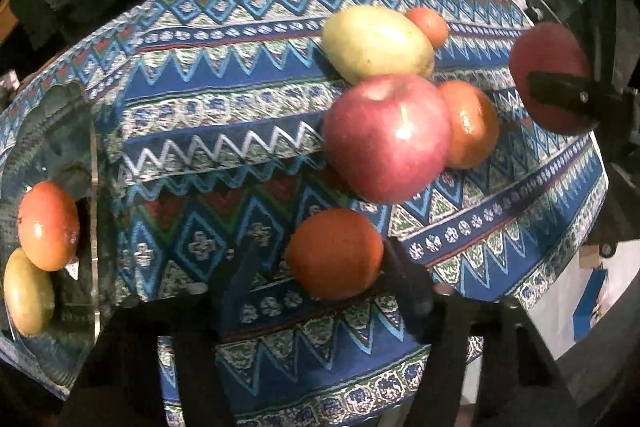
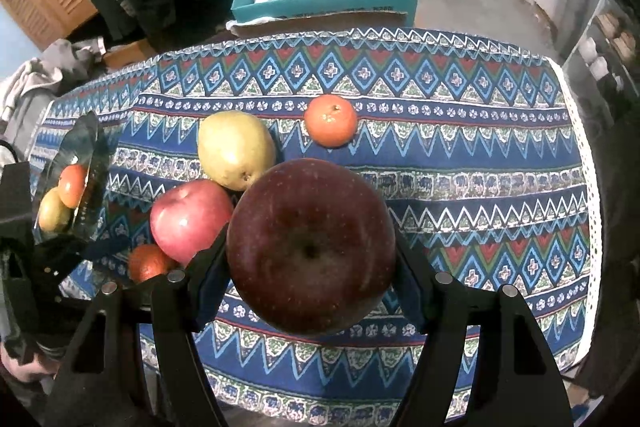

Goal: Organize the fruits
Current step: 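Lift the dark red apple with the right tool while the left tool grasps the brown fruit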

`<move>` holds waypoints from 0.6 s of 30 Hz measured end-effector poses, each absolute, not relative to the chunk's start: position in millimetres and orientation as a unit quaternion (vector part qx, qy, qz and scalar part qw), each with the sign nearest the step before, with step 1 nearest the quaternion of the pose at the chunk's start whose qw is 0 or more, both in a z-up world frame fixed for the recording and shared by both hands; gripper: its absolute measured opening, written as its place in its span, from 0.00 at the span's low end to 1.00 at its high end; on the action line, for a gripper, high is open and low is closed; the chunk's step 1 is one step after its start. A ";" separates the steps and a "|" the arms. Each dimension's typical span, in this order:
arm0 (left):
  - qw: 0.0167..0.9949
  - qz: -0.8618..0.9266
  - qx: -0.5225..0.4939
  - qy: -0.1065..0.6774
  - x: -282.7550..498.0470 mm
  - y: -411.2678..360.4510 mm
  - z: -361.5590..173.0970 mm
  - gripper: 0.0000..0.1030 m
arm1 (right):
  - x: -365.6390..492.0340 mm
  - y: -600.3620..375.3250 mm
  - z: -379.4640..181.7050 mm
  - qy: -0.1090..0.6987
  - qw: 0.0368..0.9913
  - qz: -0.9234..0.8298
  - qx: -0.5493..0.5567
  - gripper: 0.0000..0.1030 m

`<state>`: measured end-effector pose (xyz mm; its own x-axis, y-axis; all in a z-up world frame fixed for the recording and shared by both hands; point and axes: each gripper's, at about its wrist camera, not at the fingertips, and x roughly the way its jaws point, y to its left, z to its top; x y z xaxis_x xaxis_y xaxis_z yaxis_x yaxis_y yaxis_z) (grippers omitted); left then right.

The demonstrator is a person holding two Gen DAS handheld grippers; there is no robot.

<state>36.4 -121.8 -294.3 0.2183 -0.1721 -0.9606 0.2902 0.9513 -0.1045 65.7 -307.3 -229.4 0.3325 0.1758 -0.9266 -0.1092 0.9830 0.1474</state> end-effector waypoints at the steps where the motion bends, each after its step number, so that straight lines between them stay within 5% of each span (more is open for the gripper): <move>1: 0.777 -0.152 0.053 0.609 35.3 -124.5 -296.3 0.52 | 65.6 -306.9 -229.9 0.572 0.815 0.087 0.030 0.69; 18: 0.812 -0.148 0.071 0.560 30.1 -127.7 -258.4 0.46 | 68.9 -303.5 -212.4 0.543 0.834 0.093 0.024 0.69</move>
<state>30.1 -127.7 -258.4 0.3287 -0.1607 -0.9307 0.3205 0.9459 -0.0502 68.9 -303.5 -212.4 0.3934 0.1820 -0.9011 -0.1295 0.9814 0.1417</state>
